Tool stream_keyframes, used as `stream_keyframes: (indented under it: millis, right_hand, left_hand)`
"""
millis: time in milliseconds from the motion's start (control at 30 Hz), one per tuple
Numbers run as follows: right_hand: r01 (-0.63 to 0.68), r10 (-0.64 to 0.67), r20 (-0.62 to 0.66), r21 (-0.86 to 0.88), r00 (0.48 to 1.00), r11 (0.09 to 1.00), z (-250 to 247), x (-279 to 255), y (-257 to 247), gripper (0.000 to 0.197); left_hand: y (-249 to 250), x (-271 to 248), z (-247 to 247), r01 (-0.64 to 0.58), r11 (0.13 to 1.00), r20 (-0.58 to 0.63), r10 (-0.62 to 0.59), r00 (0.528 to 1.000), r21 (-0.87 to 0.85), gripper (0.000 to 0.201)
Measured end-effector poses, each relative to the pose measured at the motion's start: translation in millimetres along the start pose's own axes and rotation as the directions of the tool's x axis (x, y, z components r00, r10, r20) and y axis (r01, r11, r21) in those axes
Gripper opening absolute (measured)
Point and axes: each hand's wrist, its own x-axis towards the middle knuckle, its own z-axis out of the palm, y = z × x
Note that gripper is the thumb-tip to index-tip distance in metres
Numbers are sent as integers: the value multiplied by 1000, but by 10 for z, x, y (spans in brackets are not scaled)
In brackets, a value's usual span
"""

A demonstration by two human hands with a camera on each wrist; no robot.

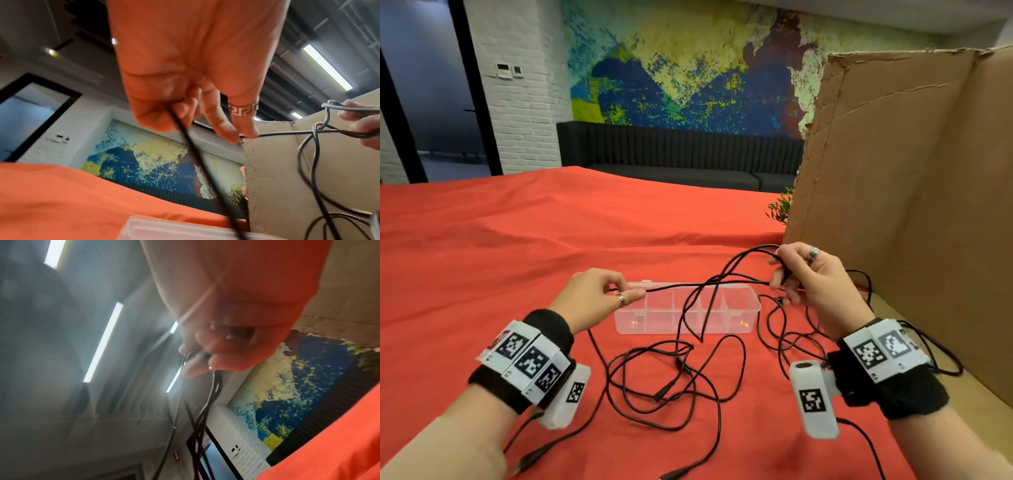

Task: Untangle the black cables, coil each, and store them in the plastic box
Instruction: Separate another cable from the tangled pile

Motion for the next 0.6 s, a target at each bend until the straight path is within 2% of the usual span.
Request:
stream_keyframes:
  millis: [100,167,200,233,267,333,367,433,533,600]
  right_hand:
    - [5,-5,-3,6,1000,1000,167,-38,-37,24]
    - [0,1,61,-14,998,1000,314,-56,-53,23]
    - [-2,5,100,-35,995,999,394,-61,-54,23]
    - [3,5,136,-61,991,998,472,-65,-52,23]
    - [18,-2,166,-96,986,995,541,-67,-46,22]
    - [82,-46,182,-201,982,976,629,-74,-44,20]
    - [122,-80,172,-252,982,960,643,-79,-51,20]
    - [186,-145,147,-320,978,929,628,-83,-69,22]
    - [226,-199,111,-355,974,907,569,-86,-112,26]
    - [165,-161,36,-222,986,961,502,-64,-157,26]
  left_hand:
    - [60,2,-9,65,994,-5,-65,998,93,57]
    - [192,-40,19,-7,996,-2,7,1000,94,65]
    - [302,-70,33,-72,997,19,72,997,8,66]
    - [437,-101,44,-136,978,48,145,988,-158,63]
    - [574,-128,65,-168,920,76,207,975,-353,56]
    - [759,-139,121,-149,767,95,263,960,-624,28]
    - [819,-138,116,-144,730,72,256,964,-668,16]
    - [820,-115,101,-132,714,54,232,971,-688,4]
    - [685,-88,82,-90,755,151,244,958,-649,13]
    - [585,-79,63,-96,792,176,249,952,-603,16]
